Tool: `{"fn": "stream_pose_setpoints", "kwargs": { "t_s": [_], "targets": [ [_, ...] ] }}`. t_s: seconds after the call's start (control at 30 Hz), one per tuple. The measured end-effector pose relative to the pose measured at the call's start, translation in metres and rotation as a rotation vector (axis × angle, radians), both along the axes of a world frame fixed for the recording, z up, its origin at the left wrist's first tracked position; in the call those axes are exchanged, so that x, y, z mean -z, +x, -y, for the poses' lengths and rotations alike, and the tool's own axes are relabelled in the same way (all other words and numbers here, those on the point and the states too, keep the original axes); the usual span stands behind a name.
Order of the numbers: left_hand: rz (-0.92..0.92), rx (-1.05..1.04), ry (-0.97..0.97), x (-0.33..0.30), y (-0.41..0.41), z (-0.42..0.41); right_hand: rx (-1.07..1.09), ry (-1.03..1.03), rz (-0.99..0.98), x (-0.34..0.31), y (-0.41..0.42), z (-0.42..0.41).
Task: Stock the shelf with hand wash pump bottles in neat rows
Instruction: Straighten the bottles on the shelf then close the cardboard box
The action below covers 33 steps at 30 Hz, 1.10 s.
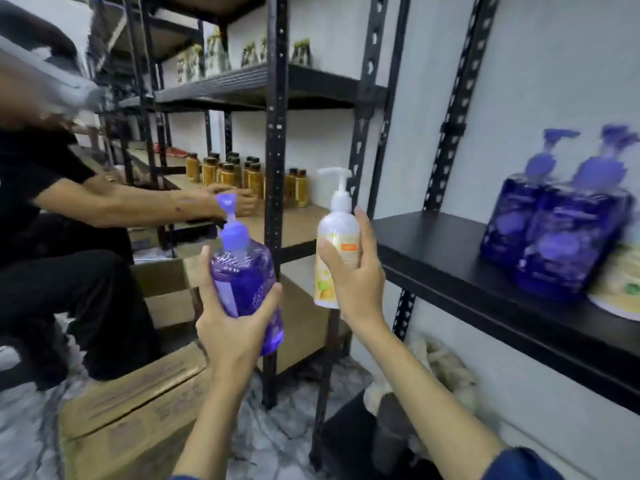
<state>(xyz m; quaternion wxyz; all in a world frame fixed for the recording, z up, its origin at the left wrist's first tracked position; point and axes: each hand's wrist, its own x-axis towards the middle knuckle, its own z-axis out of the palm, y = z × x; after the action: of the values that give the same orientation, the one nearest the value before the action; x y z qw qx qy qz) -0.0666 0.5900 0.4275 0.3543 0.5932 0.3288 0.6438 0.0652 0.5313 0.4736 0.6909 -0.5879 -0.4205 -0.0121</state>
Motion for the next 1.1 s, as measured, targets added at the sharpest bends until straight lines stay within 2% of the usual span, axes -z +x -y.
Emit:
{"fn": "stream_pose_setpoints", "kwargs": {
  "t_s": [0.3,0.57,0.73,0.93,1.1],
  "targets": [
    [0.061,0.339,0.119,-0.064,0.114,0.078,0.372,0.149,0.145,-0.053,0.071,0.131],
    [-0.004,0.550,0.128,-0.105,0.191,0.122,0.692,0.173,0.214,-0.053,0.101,0.214],
    [-0.013,0.601,0.097,-0.112,0.228,0.132,0.762,0.177,0.186,-0.044,0.113,0.240],
    [-0.001,0.603,0.055,-0.109,0.257,0.128,0.832,0.149,0.203,-0.041,0.120,0.233],
    [-0.077,0.679,0.134,-0.107,0.264,0.127,0.861,0.135,0.208,-0.040,0.120,0.232]
  ]
}}
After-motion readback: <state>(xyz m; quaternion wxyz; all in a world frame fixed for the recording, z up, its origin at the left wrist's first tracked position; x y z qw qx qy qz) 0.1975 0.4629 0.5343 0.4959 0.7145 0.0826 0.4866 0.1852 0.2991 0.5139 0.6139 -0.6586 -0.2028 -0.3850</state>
